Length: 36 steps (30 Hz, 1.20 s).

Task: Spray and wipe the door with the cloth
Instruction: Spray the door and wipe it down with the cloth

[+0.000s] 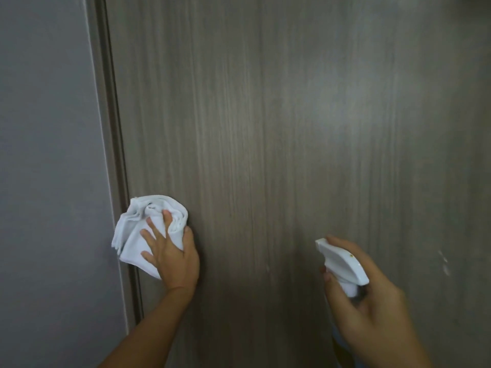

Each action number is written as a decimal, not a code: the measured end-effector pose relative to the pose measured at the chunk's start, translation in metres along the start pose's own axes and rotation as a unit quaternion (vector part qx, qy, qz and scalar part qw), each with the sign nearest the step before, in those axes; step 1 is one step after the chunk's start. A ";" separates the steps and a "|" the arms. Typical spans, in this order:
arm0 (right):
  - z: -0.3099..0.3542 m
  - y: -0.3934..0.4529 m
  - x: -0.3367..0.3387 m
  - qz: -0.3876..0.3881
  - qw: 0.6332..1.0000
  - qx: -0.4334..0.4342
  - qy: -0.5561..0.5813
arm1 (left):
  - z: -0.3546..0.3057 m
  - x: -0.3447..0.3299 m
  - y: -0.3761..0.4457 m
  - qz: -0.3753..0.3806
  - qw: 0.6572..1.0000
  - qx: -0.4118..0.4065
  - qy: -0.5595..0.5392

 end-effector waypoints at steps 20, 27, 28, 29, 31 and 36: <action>-0.022 0.013 0.114 -0.015 0.996 -0.029 -0.083 | -0.203 -0.070 -0.129 0.086 0.961 -0.258 0.042; -0.030 -0.004 0.075 0.041 0.996 -0.018 -0.074 | -0.134 -0.021 -0.071 0.175 0.947 -0.252 -0.098; -0.029 -0.005 0.069 0.042 0.997 -0.018 -0.068 | -0.128 -0.016 -0.061 0.186 0.947 -0.245 -0.095; -0.029 -0.005 0.064 0.043 0.997 -0.016 -0.067 | -0.122 -0.011 -0.051 0.199 0.946 -0.238 -0.093; -0.026 -0.005 0.052 0.051 0.996 -0.009 -0.073 | -0.117 -0.001 -0.040 0.226 0.940 -0.242 -0.085; -0.021 -0.006 0.029 0.061 0.994 -0.018 -0.092 | -0.121 0.000 -0.041 0.230 0.931 -0.281 -0.047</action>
Point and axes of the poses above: each hand's wrist, its own y-axis towards the middle knuckle, its own x-axis out of the back of the hand, z = x × y, the point moved 5 cm from there along y, towards the middle knuckle, and after that the axes turned 2 degrees about -x, right-handed, at the moved point
